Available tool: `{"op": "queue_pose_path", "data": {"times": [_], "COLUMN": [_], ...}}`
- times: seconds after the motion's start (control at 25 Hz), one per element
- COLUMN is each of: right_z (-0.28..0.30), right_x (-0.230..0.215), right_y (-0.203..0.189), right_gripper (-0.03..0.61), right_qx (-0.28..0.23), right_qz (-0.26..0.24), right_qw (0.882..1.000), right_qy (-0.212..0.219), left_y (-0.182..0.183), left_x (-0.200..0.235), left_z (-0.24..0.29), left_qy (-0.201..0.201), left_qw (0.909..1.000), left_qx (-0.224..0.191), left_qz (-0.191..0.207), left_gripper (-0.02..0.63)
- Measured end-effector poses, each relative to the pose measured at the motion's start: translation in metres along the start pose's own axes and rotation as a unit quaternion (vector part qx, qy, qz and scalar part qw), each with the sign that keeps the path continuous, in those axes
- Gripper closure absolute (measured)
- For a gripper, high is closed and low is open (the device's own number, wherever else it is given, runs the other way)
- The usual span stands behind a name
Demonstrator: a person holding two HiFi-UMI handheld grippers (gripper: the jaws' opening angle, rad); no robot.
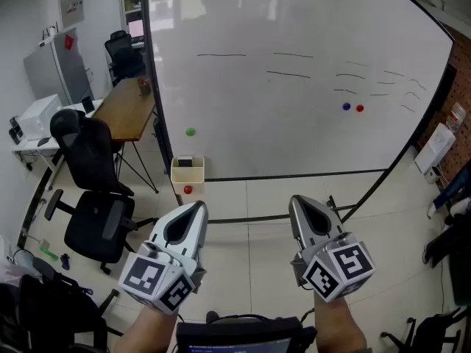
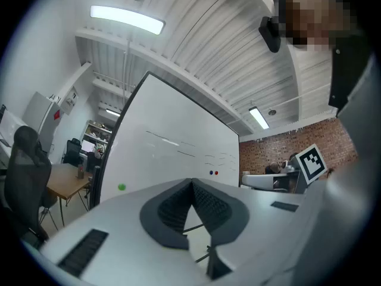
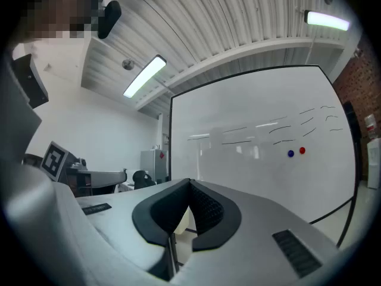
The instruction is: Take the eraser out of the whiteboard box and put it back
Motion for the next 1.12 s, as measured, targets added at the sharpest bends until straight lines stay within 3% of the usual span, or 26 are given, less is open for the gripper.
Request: {"op": "queue_pose_path", "data": {"times": [0.24,0.52,1.12], "right_z": [0.032,0.076,0.218], "right_x": [0.058,0.089,0.079], "right_y": [-0.011,-0.015,-0.027], "right_gripper": [0.566,0.565,0.566], "right_qx": [0.009,0.018,0.015], "right_qz": [0.003,0.000,0.019], "right_qw": [1.000,1.000,0.997], "right_qy": [0.004,0.023,0.079], "left_y": [0.007,0.006,0.018], "left_x": [0.059,0.103,0.204], "left_z": [-0.040,-0.051,0.017], "left_qy": [0.014,0.030,0.074], "left_qw": [0.9999,0.9995,0.9965], "left_qx": [0.000,0.001,0.035], "left_qz": [-0.001,-0.013,0.019], "left_gripper": [0.580,0.578,0.578]}}
Point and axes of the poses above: the fingertips, and each gripper's own axes: z forward along the fingers, x to its left, y out of its top, the point moved 9 cm from there along -z, backward along the fingers, and after that the axes turned 9 degrees about -y, right-handed, at the moved point
